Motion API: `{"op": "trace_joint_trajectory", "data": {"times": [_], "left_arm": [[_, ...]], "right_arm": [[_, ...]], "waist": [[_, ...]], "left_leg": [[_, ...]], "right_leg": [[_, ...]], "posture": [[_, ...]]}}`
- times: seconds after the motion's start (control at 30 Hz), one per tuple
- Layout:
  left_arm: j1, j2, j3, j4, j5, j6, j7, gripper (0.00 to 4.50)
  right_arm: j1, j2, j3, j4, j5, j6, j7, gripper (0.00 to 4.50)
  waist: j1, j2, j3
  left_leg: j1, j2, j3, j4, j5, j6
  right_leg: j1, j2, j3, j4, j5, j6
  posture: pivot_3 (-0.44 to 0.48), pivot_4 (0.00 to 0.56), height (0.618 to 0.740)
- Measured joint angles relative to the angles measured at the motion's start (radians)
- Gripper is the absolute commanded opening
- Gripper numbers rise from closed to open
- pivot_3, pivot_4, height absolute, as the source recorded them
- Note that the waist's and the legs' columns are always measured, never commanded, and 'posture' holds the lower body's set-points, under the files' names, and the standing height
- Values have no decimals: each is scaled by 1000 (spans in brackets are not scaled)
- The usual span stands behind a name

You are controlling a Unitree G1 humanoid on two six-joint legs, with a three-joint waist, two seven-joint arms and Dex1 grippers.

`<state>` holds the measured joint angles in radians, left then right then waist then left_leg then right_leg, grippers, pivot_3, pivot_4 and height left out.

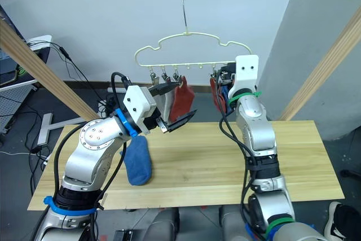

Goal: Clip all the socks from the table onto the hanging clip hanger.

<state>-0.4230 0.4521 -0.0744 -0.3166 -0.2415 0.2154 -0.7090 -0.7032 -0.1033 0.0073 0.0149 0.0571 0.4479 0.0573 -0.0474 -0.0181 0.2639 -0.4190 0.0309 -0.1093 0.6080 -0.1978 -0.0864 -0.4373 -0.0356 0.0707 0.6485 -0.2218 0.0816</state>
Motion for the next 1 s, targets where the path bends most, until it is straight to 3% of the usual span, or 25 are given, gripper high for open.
{"op": "trace_joint_trajectory", "data": {"times": [0.17,0.33,0.43,0.53,1.0], "left_arm": [[0,0,0,0,0,0,0,4500],[0,-2,0,0,0,0,0,4500],[1,-4,0,0,0,0,0,4500],[1,-5,0,0,0,0,0,4500],[0,-6,0,0,0,1,0,4500]], "right_arm": [[42,-94,37,8,-9,-70,111,1394],[45,-119,15,32,4,-98,150,1394],[46,-116,8,43,5,-98,150,1955],[46,-105,2,43,5,-98,137,2924],[60,-21,-35,8,-1,-71,-16,2924]], "waist": [[1,0,0],[1,0,0],[1,0,0],[1,0,0],[2,0,0]], "left_leg": [[0,0,0,0,0,0],[0,0,0,1,0,0],[0,0,0,1,0,0],[0,0,0,1,0,0],[0,0,0,1,0,0]], "right_leg": [[0,0,0,0,0,0],[0,0,0,0,0,0],[0,0,0,0,0,0],[0,0,0,0,0,0],[0,0,0,0,0,0]], "posture": [[90,248,740],[82,251,740],[82,251,740],[82,251,740],[79,255,740]]}}
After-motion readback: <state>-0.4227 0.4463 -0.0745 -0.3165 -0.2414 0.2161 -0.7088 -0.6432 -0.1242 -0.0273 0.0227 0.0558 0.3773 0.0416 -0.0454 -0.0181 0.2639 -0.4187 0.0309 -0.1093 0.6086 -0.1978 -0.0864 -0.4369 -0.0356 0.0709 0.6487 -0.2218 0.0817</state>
